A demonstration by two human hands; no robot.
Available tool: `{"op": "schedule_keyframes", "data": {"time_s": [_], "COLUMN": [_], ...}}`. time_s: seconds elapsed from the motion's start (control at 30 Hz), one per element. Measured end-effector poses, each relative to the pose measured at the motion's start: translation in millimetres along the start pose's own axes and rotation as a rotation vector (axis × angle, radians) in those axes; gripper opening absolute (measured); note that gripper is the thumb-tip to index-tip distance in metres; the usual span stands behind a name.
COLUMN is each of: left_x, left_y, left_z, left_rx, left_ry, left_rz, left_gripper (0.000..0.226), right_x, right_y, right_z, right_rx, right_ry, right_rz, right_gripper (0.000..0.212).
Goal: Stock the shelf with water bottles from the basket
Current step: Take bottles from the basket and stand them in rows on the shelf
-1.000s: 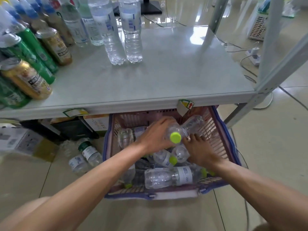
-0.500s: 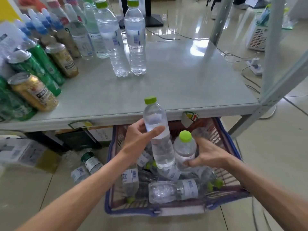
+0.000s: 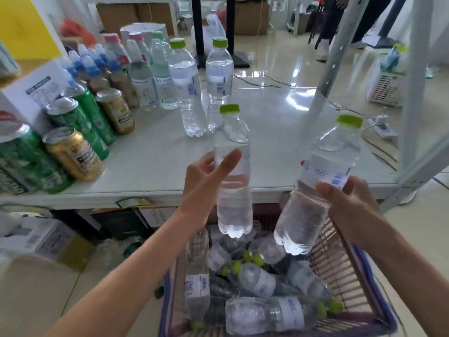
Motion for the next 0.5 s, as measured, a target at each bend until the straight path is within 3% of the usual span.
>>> {"op": "schedule_keyframes", "data": {"time_s": [0.07,0.23,0.37,0.5], "left_x": [-14.7,-36.6,-71.4,-76.0], "left_y": [-0.2,7.5,18.8,38.7], "left_z": [-9.5,-30.3,-47.9,-75.1], "left_rx": [-0.006,0.02,-0.065,-0.146], "left_ry": [0.038,0.069,0.19,0.233], "left_rz": [0.008,0.063,-0.05,-0.145], "left_gripper": [0.051,0.045,0.046,0.062], "right_x": [16.0,52.3,77.1,77.4], "right_y": [-2.0,-18.0,-19.7,-7.2], "right_z": [-9.2,-39.4,-69.9,-107.2], "right_rx": [-0.021,-0.118,-0.202,-0.234], "right_ry": [-0.048,-0.203,-0.305,-0.322], "right_rz": [-0.049,-0.074,0.09,0.251], "right_gripper": [0.056,0.048,0.062,0.039]}}
Point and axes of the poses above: each hand's wrist, its own z-axis away from the middle knuckle, its own y-axis out of the palm, x = y × z, the point moved 10 cm from there along -z, towards the middle knuckle, and after that the axes turned 9 degrees about -z, right-handed, at the moved point
